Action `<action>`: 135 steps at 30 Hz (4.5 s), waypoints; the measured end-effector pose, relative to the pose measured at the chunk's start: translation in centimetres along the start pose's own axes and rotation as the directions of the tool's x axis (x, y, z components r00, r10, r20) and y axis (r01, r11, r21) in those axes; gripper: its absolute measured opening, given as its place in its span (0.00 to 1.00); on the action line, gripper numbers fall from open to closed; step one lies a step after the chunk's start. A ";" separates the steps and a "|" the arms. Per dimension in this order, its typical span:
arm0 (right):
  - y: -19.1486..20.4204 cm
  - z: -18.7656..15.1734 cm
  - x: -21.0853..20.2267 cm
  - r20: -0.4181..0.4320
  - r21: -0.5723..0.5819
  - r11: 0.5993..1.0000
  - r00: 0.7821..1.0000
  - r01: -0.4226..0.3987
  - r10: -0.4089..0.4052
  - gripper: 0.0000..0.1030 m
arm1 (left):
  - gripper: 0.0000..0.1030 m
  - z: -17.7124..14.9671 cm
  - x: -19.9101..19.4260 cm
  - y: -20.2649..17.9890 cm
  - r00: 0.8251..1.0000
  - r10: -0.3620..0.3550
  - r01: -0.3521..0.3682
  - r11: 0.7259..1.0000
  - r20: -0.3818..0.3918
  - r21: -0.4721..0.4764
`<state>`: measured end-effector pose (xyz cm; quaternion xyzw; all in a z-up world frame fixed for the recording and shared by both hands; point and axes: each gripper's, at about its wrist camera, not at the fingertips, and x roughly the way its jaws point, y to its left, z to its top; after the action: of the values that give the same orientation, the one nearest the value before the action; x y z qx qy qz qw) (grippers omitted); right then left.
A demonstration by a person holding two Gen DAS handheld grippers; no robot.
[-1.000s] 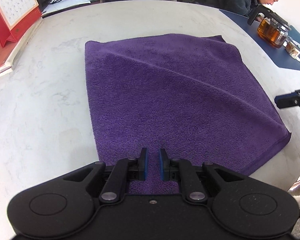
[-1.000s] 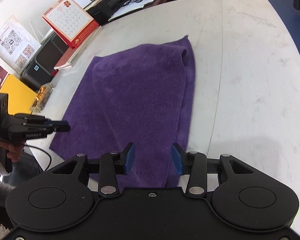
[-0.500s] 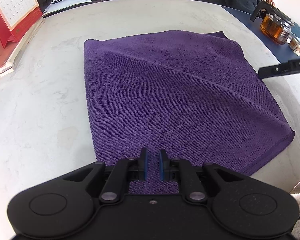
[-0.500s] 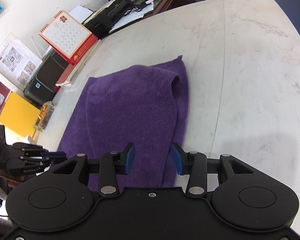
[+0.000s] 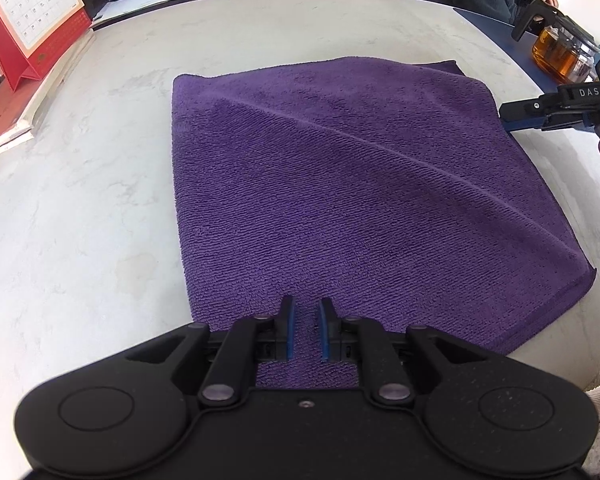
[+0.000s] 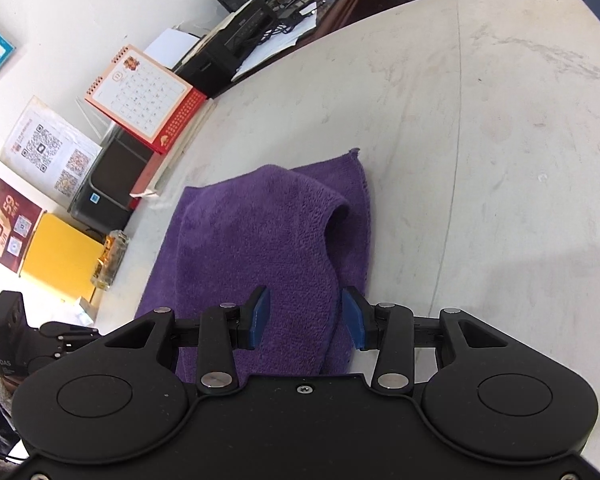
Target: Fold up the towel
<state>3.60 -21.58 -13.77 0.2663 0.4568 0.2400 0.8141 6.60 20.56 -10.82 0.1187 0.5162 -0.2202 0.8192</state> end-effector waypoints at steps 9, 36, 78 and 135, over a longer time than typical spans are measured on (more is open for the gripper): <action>-0.2 -0.4 0.1 -0.130 0.018 0.994 0.986 -0.107 0.108 0.39 | 0.12 0.3 0.3 -0.2 1.000 0.014 -0.013 1.000 0.000 -0.018; 1.4 -10.8 -4.1 -0.295 0.246 0.949 0.917 -0.198 0.268 0.39 | 0.16 0.0 0.1 0.2 0.999 -0.014 0.015 1.000 0.042 -0.005; 1.5 -10.7 -5.5 -0.011 0.203 0.978 0.999 -0.046 0.050 0.39 | 0.17 -0.3 0.1 0.9 0.994 -0.093 0.090 0.994 0.049 0.067; -0.4 -7.7 -3.0 -0.390 -0.023 0.933 0.862 -0.359 0.322 0.25 | 0.21 -6.3 -1.3 -24.4 0.979 -0.095 0.107 0.993 0.181 -0.056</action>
<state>-4.47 -22.08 -15.61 0.2523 0.5397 0.4483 0.6663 -10.66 2.19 -11.57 0.0454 0.4534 -0.2544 0.8531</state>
